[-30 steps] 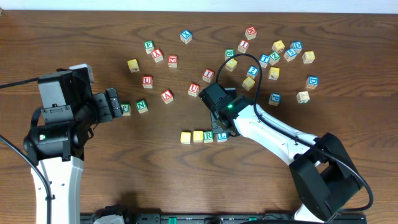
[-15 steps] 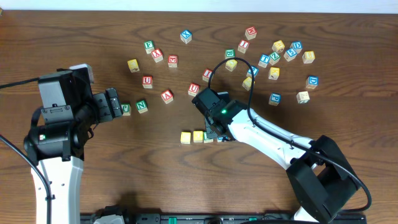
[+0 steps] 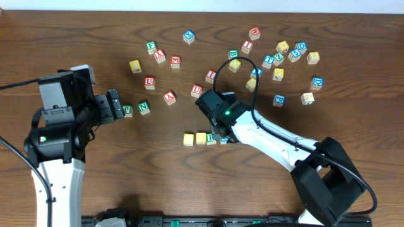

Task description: Spell out CORL

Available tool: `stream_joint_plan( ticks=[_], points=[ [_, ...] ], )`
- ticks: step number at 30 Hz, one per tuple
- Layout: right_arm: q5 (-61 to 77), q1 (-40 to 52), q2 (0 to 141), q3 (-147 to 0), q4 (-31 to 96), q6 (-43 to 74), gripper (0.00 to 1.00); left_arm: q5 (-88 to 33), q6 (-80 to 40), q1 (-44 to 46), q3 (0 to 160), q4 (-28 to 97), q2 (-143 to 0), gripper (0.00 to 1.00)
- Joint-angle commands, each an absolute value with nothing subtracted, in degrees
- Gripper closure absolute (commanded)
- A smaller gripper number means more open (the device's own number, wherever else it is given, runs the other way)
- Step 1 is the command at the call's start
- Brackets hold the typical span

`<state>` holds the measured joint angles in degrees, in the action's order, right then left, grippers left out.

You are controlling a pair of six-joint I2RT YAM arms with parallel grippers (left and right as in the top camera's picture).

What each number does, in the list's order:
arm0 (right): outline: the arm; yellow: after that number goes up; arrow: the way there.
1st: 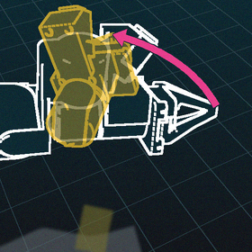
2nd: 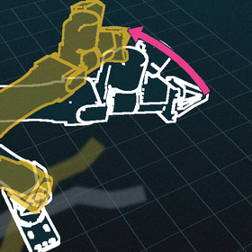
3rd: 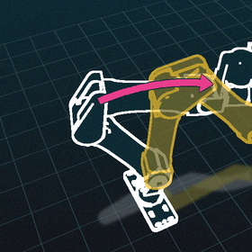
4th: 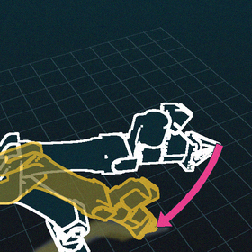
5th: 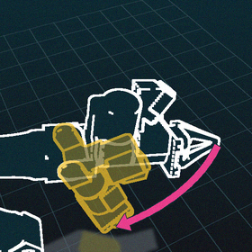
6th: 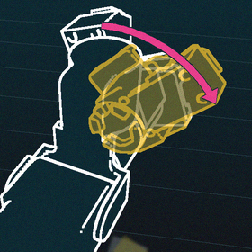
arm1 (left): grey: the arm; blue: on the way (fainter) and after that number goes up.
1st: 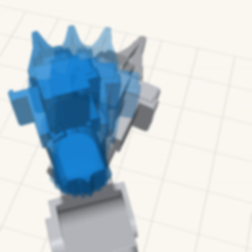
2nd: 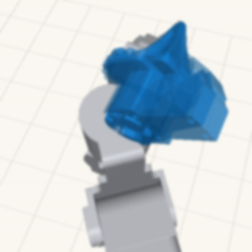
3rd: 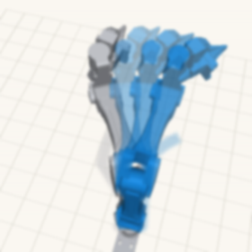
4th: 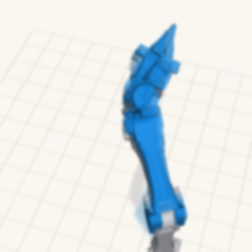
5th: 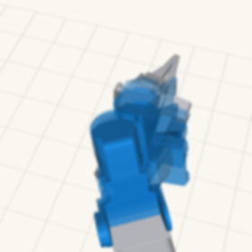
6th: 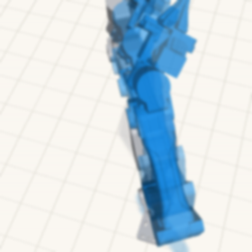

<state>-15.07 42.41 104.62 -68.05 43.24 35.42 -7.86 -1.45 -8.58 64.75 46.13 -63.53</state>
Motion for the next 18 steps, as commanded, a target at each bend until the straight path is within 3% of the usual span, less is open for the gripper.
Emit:
stream_joint_plan(
  ticks=[1, 18],
  points=[
    [-17.28, 42.04, 105.12, -67.57, 44.69, 36.97, 0.99, -8.51, -1.1, -8.78, 65.87, 46.24, -63.22, 0.08],
    [-14.17, 42.11, 105.12, -60.58, 41.01, 39.9, 0.99, -8.51, -1.1, -8.78, 65.87, 46.24, -63.22, 0.08]
  ],
)
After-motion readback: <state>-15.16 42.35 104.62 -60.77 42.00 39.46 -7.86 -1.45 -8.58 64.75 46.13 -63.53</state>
